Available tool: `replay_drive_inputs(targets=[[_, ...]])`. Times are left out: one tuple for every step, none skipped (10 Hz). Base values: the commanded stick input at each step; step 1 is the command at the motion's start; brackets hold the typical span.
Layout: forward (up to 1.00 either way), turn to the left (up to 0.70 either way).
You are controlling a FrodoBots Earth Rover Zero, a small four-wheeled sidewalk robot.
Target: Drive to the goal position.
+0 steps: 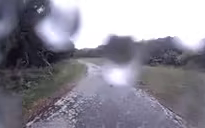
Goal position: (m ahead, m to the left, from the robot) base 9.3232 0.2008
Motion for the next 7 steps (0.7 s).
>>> replay_drive_inputs(targets=[[0.7, 0.0], [0.7, 0.0], [0.7, 0.0], [0.7, 0.0], [0.7, 0.0], [0.7, 0.0], [0.7, 0.0]])
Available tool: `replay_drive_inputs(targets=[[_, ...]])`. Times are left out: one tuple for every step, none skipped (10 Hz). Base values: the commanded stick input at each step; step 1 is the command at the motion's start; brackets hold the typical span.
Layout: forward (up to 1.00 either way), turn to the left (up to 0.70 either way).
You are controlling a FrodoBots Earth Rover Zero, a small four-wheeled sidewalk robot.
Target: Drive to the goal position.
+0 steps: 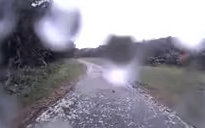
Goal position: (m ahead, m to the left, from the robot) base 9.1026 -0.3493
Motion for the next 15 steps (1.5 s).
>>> replay_drive_inputs(targets=[[0.7, 0.0], [0.7, 0.0], [0.7, 0.0], [0.7, 0.0], [0.7, 0.0], [0.7, 0.0], [0.7, 0.0], [0.7, 0.0], [0.7, 0.0], [0.7, 0.0], [0.7, 0.0], [0.7, 0.0], [0.7, 0.0], [0.7, 0.0], [0.7, 0.0]])
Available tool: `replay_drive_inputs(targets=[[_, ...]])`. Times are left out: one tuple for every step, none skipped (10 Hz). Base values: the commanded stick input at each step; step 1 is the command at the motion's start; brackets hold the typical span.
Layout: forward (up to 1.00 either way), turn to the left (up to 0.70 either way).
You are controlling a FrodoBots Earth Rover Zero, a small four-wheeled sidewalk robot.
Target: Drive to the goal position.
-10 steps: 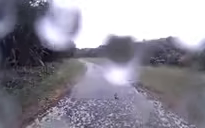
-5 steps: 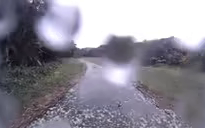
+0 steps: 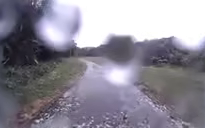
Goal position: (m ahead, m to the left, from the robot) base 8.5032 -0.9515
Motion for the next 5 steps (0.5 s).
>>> replay_drive_inputs(targets=[[0.7, 0.0], [0.7, 0.0], [0.7, 0.0], [0.7, 0.0], [0.7, 0.0]])
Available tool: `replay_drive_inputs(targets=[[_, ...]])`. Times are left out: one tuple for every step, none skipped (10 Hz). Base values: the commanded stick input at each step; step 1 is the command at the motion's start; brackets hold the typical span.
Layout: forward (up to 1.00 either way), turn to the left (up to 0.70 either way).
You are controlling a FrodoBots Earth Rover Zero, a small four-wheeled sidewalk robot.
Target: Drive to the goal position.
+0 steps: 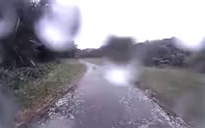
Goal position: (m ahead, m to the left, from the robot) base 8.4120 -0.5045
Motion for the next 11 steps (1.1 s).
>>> replay_drive_inputs(targets=[[0.7, 0.0], [0.7, 0.0], [0.7, 0.0], [0.7, 0.0], [0.7, 0.0], [0.7, 0.0], [0.7, 0.0], [0.7, 0.0], [0.7, 0.0], [0.7, 0.0], [0.7, 0.0]])
